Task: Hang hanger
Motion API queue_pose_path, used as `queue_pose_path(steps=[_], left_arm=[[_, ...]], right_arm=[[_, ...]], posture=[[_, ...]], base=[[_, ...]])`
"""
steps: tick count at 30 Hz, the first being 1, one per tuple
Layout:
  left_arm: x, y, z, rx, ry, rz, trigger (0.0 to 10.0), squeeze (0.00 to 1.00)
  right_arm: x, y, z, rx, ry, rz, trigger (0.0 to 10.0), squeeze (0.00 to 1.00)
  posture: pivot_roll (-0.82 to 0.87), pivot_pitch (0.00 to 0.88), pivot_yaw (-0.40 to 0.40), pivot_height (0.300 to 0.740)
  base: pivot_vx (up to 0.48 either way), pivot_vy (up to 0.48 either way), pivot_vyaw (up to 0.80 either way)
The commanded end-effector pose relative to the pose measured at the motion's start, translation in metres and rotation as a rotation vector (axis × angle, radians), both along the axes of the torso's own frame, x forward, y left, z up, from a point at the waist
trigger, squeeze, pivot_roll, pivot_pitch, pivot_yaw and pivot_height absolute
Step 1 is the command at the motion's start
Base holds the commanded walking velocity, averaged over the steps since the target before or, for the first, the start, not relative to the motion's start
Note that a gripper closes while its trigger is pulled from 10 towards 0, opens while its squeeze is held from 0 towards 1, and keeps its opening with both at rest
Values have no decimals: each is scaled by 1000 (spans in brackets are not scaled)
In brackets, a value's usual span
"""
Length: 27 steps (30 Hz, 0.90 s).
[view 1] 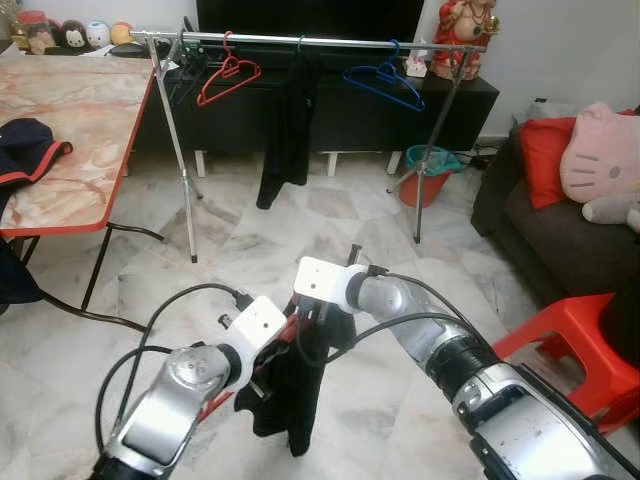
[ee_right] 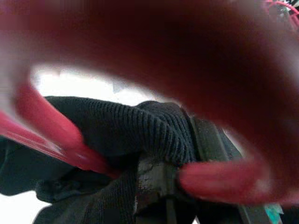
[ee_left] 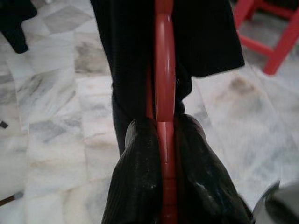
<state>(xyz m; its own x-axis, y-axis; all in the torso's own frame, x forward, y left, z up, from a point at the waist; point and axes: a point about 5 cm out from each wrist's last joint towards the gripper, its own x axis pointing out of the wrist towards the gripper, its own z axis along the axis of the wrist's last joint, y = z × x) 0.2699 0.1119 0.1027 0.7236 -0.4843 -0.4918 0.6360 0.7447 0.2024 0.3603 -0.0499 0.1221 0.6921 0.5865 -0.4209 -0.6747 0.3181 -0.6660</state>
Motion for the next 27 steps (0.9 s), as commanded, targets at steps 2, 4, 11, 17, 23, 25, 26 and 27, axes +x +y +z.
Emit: queue_pose_path(steps=[2,4,11,17,23,25,26,27], left_arm=[[9,-11,9,-36,-46,35,10000,0],[10,-12,8,-39,-50,50,10000,0],[19,-13,10,-44,-84,136,10000,0],[23,-7,10,-38,-123,229,10000,0],[26,-2,14,-49,-160,280,10000,0],[27,-1,15,-50,-167,288,10000,0],[28,-1,15,-52,-171,293,10000,0],[28,-1,15,-54,-173,298,10000,0]], right_arm=[[-5,19,15,92,-27,71,10000,0],[-6,19,16,100,-22,71,10000,0],[-6,14,14,117,-3,8,10000,0],[-3,0,14,259,42,-196,10000,0],[-5,-22,6,365,112,-344,10000,0],[-7,-26,5,411,145,-381,10000,0],[-8,-28,5,433,157,-399,10000,0],[-9,-29,5,448,165,-416,10000,0]], posture=[[118,4,-149,740],[118,4,-149,740],[113,4,-147,740],[113,6,-149,740],[114,7,-150,740],[107,7,-150,740],[107,7,-150,740],[107,7,-150,740]], base=[[0,0,0],[0,0,0],[0,0,0],[0,0,0],[0,0,0],[0,0,0],[0,0,0],[0,0,0]])
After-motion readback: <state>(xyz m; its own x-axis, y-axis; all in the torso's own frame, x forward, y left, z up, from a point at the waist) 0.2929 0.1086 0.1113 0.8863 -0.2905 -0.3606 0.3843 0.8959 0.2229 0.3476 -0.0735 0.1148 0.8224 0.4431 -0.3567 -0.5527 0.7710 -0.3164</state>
